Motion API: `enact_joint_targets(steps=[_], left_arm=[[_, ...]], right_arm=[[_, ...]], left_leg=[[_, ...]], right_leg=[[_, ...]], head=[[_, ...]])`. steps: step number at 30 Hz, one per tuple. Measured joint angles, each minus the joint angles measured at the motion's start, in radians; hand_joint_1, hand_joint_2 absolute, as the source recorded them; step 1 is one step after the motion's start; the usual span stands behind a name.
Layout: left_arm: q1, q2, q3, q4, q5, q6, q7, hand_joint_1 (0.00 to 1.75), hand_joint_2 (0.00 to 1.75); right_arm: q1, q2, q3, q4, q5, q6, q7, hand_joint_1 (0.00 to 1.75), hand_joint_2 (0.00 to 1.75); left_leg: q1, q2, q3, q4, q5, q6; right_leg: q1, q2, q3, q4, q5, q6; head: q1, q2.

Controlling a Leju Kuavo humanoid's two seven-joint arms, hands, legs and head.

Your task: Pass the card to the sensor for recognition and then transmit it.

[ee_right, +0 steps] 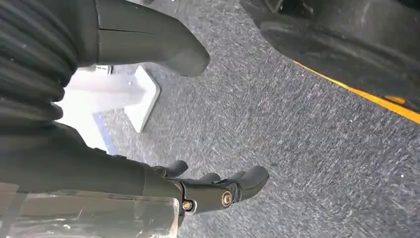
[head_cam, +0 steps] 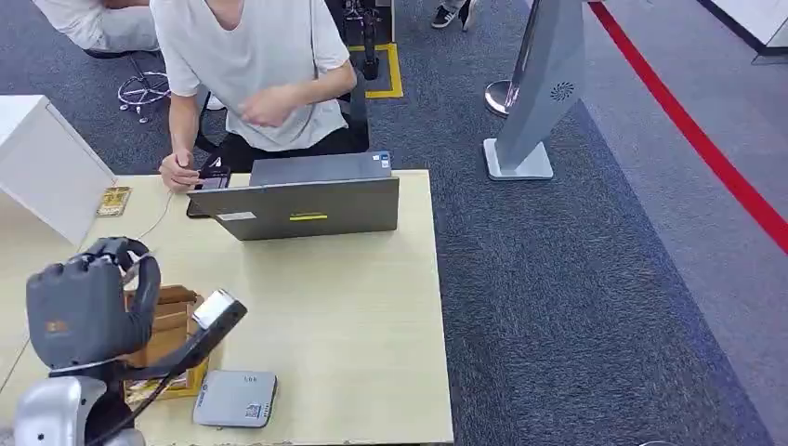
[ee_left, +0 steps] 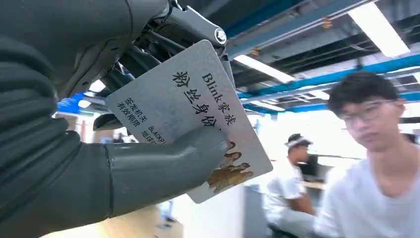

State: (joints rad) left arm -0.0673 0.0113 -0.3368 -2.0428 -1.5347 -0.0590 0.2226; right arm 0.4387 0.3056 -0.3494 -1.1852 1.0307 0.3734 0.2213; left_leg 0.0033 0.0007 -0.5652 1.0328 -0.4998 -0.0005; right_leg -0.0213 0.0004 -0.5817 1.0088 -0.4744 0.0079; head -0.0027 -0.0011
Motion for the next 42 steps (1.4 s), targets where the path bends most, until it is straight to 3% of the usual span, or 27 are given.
enact_joint_targets(steps=[3, 6, 12, 21, 22, 25, 29, 31, 34, 37, 42], left_arm=[[-0.108, 0.064, -0.012, 0.012, 0.000, -0.058, 0.097, 1.75, 1.75], [-0.205, 0.118, -0.027, 0.073, 0.000, -0.101, 0.153, 1.75, 1.75], [-0.297, 0.149, -0.032, 0.149, 0.000, -0.138, 0.149, 1.75, 1.75], [-0.319, 0.154, -0.046, 0.194, 0.000, -0.152, 0.129, 1.75, 1.75], [-0.320, 0.152, -0.046, 0.194, 0.000, -0.160, 0.117, 0.00, 1.75], [-0.320, 0.121, -0.046, 0.192, 0.000, -0.198, 0.086, 0.00, 1.75], [-0.308, 0.089, -0.061, 0.154, 0.000, -0.200, 0.067, 0.00, 1.75], [-0.277, 0.070, -0.075, 0.107, 0.000, -0.214, 0.027, 0.00, 1.75], [-0.187, 0.029, -0.087, 0.022, 0.000, -0.244, -0.043, 0.00, 1.75], [-0.048, 0.009, -0.106, -0.067, 0.000, -0.206, -0.101, 0.00, 1.75], [0.165, 0.037, -0.139, -0.138, 0.007, -0.175, -0.117, 0.00, 1.75]], right_arm=[[-0.001, 0.000, 0.000, 0.000, 0.020, 0.003, -0.015, 0.00, 1.75], [-0.009, 0.000, -0.002, 0.004, 0.034, 0.005, -0.025, 0.00, 1.75], [-0.014, 0.000, -0.002, 0.008, 0.010, -0.002, -0.042, 0.00, 1.75], [-0.013, 0.000, -0.002, 0.008, 0.009, -0.002, -0.037, 0.00, 1.75], [-0.013, 0.000, -0.002, 0.008, 0.009, -0.002, -0.034, 0.00, 0.00], [-0.015, 0.000, -0.003, 0.008, 0.002, 0.001, -0.024, 0.00, 0.00], [-0.014, 0.000, -0.003, 0.007, -0.013, 0.001, -0.021, 0.00, 0.00], [-0.007, 0.000, -0.001, -0.005, -0.051, -0.009, -0.004, 0.00, 0.00], [0.008, 0.000, 0.005, -0.026, -0.090, -0.018, 0.032, 0.00, 0.00], [0.025, 0.000, 0.018, -0.049, -0.125, -0.035, 0.062, 0.00, 0.00], [0.041, 0.000, 0.031, -0.084, -0.168, -0.055, 0.093, 0.00, 0.00]], left_leg=[[0.000, 0.000, 0.000, 0.000, 0.001, -0.001], [0.000, 0.000, 0.000, 0.000, 0.002, -0.001], [0.000, 0.001, 0.000, 0.000, 0.003, -0.001], [0.000, 0.008, -0.005, 0.000, 0.003, -0.001], [0.000, 0.008, -0.006, 0.001, 0.002, -0.001], [0.000, 0.006, -0.006, 0.000, 0.001, 0.000], [0.000, 0.005, -0.007, 0.000, 0.000, 0.000], [-0.001, 0.006, -0.007, 0.000, 0.000, 0.001], [-0.001, 0.006, -0.007, 0.000, 0.000, 0.001], [-0.001, 0.007, -0.006, 0.000, -0.002, 0.000], [-0.001, 0.006, -0.006, 0.000, -0.002, 0.001]], right_leg=[[0.000, 0.000, 0.000, 0.000, 0.001, 0.000], [0.000, 0.000, 0.000, 0.000, 0.003, -0.001], [0.000, 0.002, -0.001, 0.000, 0.004, 0.000], [0.000, 0.009, -0.008, 0.000, 0.005, 0.000], [0.000, 0.009, -0.009, 0.000, 0.005, 0.000], [0.000, 0.008, -0.009, 0.000, 0.004, 0.000], [0.000, 0.006, -0.009, 0.000, 0.003, 0.000], [-0.001, 0.006, -0.008, 0.000, 0.003, 0.000], [-0.001, 0.006, -0.007, 0.000, 0.003, 0.000], [-0.001, 0.008, -0.008, 0.000, 0.003, 0.000], [-0.001, 0.006, -0.007, 0.000, 0.001, 0.002]], head=[[0.000, 0.000], [0.000, 0.000], [0.000, 0.000], [0.000, 0.000], [0.000, 0.000], [0.000, 0.000], [0.000, 0.000], [0.000, 0.000], [0.002, 0.000], [0.001, 0.000], [0.001, 0.000]])
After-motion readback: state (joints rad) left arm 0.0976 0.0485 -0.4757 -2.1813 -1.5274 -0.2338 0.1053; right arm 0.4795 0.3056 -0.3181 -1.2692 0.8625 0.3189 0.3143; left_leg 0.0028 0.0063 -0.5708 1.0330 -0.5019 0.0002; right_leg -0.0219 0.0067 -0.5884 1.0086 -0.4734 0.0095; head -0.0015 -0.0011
